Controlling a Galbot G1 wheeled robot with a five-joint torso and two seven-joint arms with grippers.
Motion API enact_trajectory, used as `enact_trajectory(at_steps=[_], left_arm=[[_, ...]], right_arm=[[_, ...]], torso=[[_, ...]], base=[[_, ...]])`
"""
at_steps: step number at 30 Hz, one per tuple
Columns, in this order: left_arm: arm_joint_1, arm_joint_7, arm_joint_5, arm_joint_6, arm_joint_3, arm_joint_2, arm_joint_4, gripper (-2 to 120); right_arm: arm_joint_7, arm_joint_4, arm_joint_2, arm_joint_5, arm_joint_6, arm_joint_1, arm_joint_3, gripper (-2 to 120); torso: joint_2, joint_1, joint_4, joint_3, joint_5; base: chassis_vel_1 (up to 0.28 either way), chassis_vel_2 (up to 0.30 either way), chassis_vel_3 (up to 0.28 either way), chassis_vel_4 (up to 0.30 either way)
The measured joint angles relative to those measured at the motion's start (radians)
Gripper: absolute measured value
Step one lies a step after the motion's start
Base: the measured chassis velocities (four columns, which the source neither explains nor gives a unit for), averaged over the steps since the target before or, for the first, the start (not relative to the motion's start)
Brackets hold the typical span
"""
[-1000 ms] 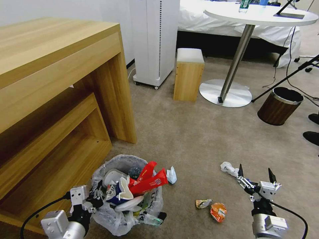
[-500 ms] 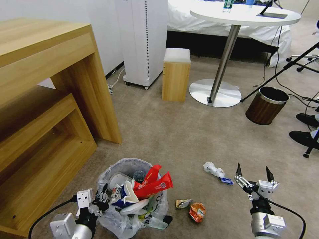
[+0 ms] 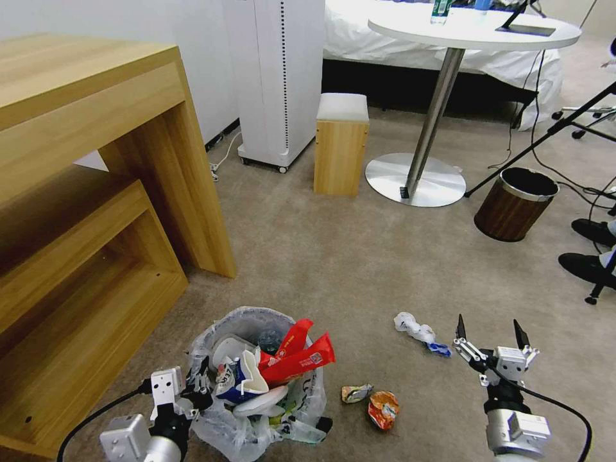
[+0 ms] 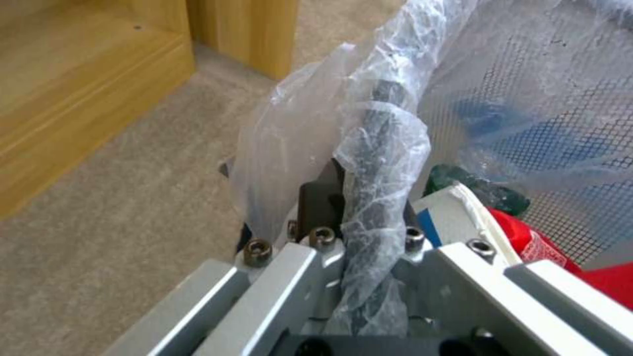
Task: Pick up the trash bin and place the garbage on the floor into it.
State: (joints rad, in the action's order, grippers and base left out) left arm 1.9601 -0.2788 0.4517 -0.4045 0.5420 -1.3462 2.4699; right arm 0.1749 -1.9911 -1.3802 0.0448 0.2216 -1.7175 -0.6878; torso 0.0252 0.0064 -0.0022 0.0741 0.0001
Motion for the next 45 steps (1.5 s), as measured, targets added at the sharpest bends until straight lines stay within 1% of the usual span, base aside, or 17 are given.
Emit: enact_trajectory(at_steps=[2, 4, 6, 7, 8, 9, 11, 12, 14, 21, 26, 28, 30, 31, 34, 37, 45], left_arm=[[0.000, -0.004, 0.003, -0.001, 0.002, 0.002, 0.001, 0], [0.000, -0.047, 0.034, -0.005, 0.025, 0.025, 0.005, 0], [0.001, -0.059, 0.044, -0.008, 0.031, 0.033, 0.006, 0], [0.001, -0.091, 0.066, -0.017, 0.055, 0.056, 0.010, 0], [0.001, -0.091, 0.066, -0.017, 0.055, 0.056, 0.010, 0], [-0.002, -0.120, 0.092, -0.022, 0.087, 0.079, 0.011, 0], [-0.002, -0.155, 0.128, -0.023, 0.140, 0.109, 0.012, 0], [-0.002, -0.155, 0.128, -0.023, 0.140, 0.109, 0.012, 0], [-0.002, -0.185, 0.200, -0.024, 0.212, 0.156, 0.010, 0], [-0.020, -0.217, 0.327, -0.040, 0.316, 0.231, 0.003, 0], [-0.017, -0.232, 0.371, -0.047, 0.353, 0.262, -0.011, 0], [-0.020, -0.245, 0.396, -0.052, 0.365, 0.276, -0.013, 0], [-0.021, -0.260, 0.432, -0.060, 0.381, 0.300, -0.013, 0], [-0.021, -0.260, 0.432, -0.060, 0.381, 0.300, -0.013, 0], [-0.017, -0.278, 0.466, -0.071, 0.395, 0.329, -0.009, 0], [-0.017, -0.290, 0.483, -0.071, 0.396, 0.340, -0.011, 0], [-0.020, -0.302, 0.486, -0.071, 0.350, 0.340, -0.023, 0]], right_arm=[[0.006, -0.003, 0.011, 0.000, -0.009, -0.003, 0.006, 100], [0.046, -0.014, 0.090, 0.016, -0.051, -0.011, 0.030, 100], [0.051, -0.016, 0.108, 0.022, -0.057, -0.012, 0.031, 100], [0.059, -0.021, 0.182, 0.048, -0.075, -0.015, 0.030, 100], [0.059, -0.021, 0.182, 0.048, -0.075, -0.015, 0.030, 100], [0.059, -0.023, 0.241, 0.071, -0.083, -0.014, 0.025, 100], [0.058, -0.018, 0.312, 0.094, -0.098, -0.010, 0.021, 100], [0.058, -0.018, 0.312, 0.094, -0.098, -0.010, 0.021, 100], [0.061, -0.006, 0.362, 0.112, -0.111, 0.002, 0.030, 100], [0.063, 0.002, 0.404, 0.145, -0.143, 0.038, 0.065, 100], [0.055, 0.022, 0.444, 0.192, -0.156, 0.057, 0.111, 100], [0.034, 0.028, 0.471, 0.221, -0.156, 0.065, 0.130, 100], [0.014, 0.031, 0.521, 0.329, -0.157, 0.086, 0.183, 100], [0.014, 0.031, 0.521, 0.329, -0.157, 0.086, 0.183, 100], [0.006, 0.038, 0.584, 0.456, -0.182, 0.142, 0.272, 100], [0.009, 0.057, 0.607, 0.494, -0.196, 0.179, 0.330, 100], [0.007, 0.100, 0.665, 0.507, -0.195, 0.229, 0.473, 100]], torso=[[0.000, 0.000, 0.0000, 0.000, 0.0000], [0.000, 0.000, 0.0000, 0.000, 0.0001], [0.000, 0.000, -0.0001, 0.000, 0.0004], [0.000, 0.000, 0.0000, 0.000, 0.0001], [0.000, 0.000, 0.0000, 0.000, 0.0001], [0.000, 0.000, 0.0001, 0.000, -0.0004], [0.000, 0.000, 0.0002, 0.000, -0.0001], [0.000, 0.000, 0.0002, 0.000, -0.0001], [0.000, 0.000, 0.0002, 0.000, -0.0001], [0.000, 0.000, 0.0001, 0.000, -0.0004], [0.000, 0.000, 0.0001, 0.000, -0.0001], [0.000, 0.000, 0.0002, 0.000, -0.0004], [0.000, 0.000, -0.0001, 0.000, 0.0000], [0.000, 0.000, -0.0001, 0.000, 0.0000], [0.000, 0.000, 0.0001, 0.000, -0.0001], [0.000, 0.000, 0.0002, 0.000, -0.0002], [0.000, 0.000, 0.0001, 0.000, -0.0001]], base=[[0.000, 0.000, 0.000, 0.000], [0.000, 0.000, 0.000, 0.000], [0.000, 0.000, 0.000, 0.000], [0.000, 0.000, 0.000, 0.000], [0.000, 0.000, 0.000, 0.000], [0.000, 0.000, 0.000, 0.000], [0.000, 0.000, 0.000, 0.000], [0.000, 0.000, 0.000, 0.000], [0.000, 0.000, 0.000, 0.000], [0.000, 0.000, 0.000, 0.000], [0.000, 0.000, 0.000, 0.000], [0.000, 0.000, 0.000, 0.000], [0.000, 0.000, 0.000, 0.000], [0.000, 0.000, 0.000, 0.000], [0.000, 0.000, 0.000, 0.000], [0.000, 0.000, 0.000, 0.000], [0.000, 0.000, 0.000, 0.000]])
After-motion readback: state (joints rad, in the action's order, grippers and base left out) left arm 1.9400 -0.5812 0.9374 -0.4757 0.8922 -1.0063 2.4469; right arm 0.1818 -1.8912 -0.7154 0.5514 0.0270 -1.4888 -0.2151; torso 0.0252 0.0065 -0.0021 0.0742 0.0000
